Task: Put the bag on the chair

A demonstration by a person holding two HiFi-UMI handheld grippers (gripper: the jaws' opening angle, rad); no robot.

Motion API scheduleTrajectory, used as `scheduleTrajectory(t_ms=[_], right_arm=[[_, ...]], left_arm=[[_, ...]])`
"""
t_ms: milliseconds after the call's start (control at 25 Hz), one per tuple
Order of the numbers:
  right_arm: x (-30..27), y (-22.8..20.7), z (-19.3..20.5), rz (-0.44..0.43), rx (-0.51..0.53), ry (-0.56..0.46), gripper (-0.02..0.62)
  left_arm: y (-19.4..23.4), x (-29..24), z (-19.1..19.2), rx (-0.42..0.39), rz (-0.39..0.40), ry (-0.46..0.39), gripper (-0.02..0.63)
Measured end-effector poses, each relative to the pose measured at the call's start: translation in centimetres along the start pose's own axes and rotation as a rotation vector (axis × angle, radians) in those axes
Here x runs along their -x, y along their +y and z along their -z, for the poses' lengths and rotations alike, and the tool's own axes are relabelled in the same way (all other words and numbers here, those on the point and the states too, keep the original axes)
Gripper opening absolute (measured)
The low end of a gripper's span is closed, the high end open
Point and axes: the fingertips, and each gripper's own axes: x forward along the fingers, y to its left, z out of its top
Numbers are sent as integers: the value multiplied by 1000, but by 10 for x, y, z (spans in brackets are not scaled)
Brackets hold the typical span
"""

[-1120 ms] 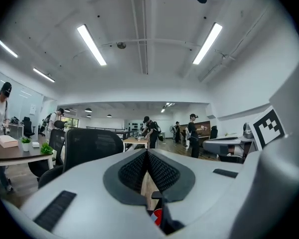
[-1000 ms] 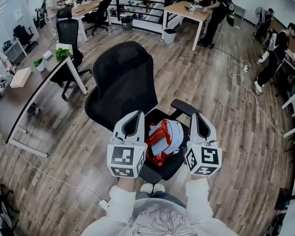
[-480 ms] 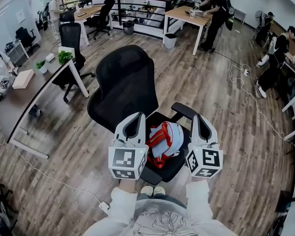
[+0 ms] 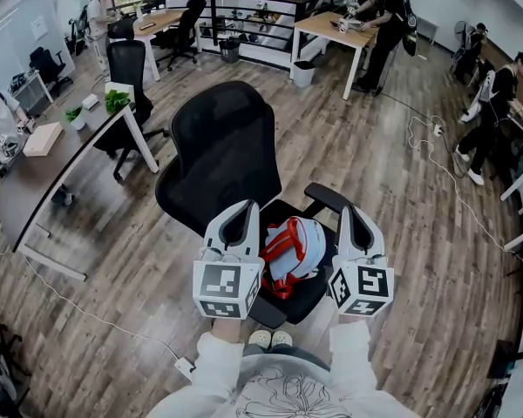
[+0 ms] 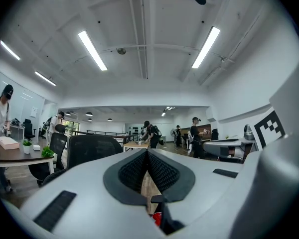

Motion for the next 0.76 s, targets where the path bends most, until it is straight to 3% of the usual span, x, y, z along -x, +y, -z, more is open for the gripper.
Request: scheduleTrajectory(t_ms=[760], right_arm=[[-1,-1,0,9,-4,5,17]], left_arm=[[-1,-1,-5,-16,15,-6,6]])
